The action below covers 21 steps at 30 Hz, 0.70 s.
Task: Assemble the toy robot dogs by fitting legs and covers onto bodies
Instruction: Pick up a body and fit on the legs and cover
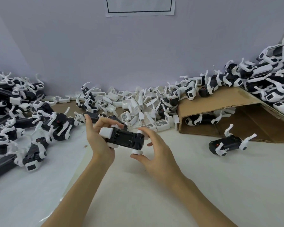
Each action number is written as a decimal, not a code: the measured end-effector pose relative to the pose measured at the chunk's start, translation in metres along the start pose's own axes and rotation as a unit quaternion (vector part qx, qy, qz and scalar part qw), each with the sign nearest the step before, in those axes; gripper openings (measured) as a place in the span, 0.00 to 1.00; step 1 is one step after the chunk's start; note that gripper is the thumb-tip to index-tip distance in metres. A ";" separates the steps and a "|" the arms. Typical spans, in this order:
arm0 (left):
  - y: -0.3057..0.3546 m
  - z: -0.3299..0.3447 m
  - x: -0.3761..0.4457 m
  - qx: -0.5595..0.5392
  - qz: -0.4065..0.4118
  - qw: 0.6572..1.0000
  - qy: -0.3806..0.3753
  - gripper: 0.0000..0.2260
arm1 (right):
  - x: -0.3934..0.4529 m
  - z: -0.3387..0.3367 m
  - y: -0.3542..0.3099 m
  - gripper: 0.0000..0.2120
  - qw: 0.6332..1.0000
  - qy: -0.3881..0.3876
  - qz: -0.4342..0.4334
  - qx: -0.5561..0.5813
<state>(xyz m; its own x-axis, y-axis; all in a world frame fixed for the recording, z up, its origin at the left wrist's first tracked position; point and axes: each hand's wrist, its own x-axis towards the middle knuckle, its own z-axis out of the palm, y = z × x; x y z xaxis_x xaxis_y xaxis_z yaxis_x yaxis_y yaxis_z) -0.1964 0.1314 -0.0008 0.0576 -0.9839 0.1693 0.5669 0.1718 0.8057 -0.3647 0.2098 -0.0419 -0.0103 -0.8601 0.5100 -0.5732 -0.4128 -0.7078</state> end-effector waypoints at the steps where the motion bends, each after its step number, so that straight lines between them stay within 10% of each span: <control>1: -0.003 0.002 0.000 0.020 0.001 1.000 -0.004 0.37 | 0.000 -0.002 0.001 0.33 1.000 -0.001 0.018 0.004; 7: -0.016 0.007 -0.002 0.304 0.115 0.945 -0.034 0.27 | 0.005 -0.014 0.008 0.26 0.993 -0.015 0.097 0.066; 13: -0.020 -0.001 0.005 0.262 0.065 0.961 0.066 0.22 | 0.004 -0.011 0.003 0.23 0.980 -0.055 0.136 0.135; 21: -0.011 -0.016 0.013 0.198 0.111 0.963 0.142 0.14 | 0.012 0.004 0.012 0.23 0.967 -0.074 0.116 -0.215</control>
<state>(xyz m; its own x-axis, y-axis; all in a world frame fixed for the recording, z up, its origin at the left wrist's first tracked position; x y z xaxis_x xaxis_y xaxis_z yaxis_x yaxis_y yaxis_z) -0.1888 0.1156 -0.0161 0.3957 -0.8851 0.2450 0.1598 0.3290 0.9307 -0.3685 0.1933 -0.0467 -0.0800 -0.9613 0.2637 -0.8571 -0.0687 -0.5105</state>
